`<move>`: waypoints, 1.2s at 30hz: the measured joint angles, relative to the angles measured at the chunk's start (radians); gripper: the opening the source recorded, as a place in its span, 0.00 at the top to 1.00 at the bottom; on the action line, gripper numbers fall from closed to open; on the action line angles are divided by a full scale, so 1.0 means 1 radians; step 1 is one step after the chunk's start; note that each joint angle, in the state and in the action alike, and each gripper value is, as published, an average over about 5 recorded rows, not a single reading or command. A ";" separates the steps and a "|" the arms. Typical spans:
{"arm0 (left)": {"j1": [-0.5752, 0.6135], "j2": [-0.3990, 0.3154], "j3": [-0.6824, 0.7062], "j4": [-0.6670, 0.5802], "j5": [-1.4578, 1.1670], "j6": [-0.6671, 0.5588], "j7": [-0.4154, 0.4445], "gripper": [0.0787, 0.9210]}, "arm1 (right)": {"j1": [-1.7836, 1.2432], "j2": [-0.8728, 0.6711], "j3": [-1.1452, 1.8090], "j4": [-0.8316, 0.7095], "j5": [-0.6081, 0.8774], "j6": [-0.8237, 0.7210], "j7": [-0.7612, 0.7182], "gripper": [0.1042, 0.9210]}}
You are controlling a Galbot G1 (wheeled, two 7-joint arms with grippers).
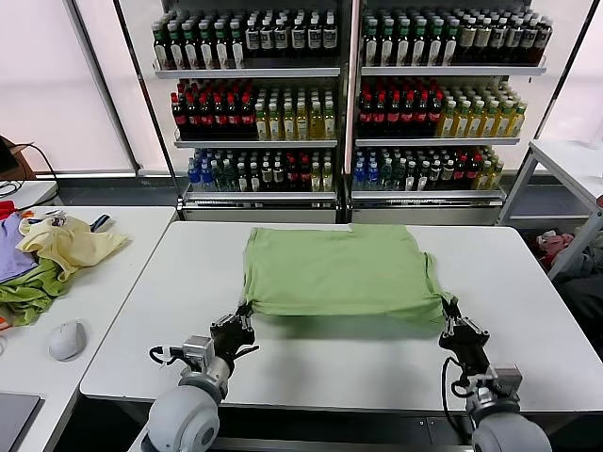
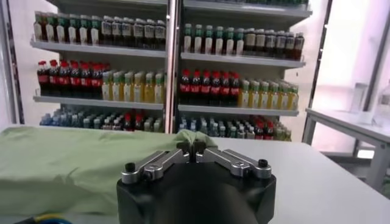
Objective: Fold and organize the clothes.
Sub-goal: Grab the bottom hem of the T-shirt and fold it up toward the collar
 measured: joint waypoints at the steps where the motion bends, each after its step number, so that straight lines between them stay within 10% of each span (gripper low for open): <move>1: -0.014 -0.003 0.005 0.015 0.004 0.001 0.000 0.99 | 0.017 -0.003 -0.008 -0.016 -0.003 -0.002 0.000 0.98; 15: -0.186 -0.053 0.074 0.227 0.103 0.017 0.019 0.97 | 0.177 -0.011 -0.099 -0.185 -0.049 -0.030 -0.013 0.96; 36: -0.159 -0.053 0.045 0.236 0.164 0.020 -0.009 0.27 | 0.116 0.013 -0.056 -0.161 -0.076 -0.057 -0.027 0.25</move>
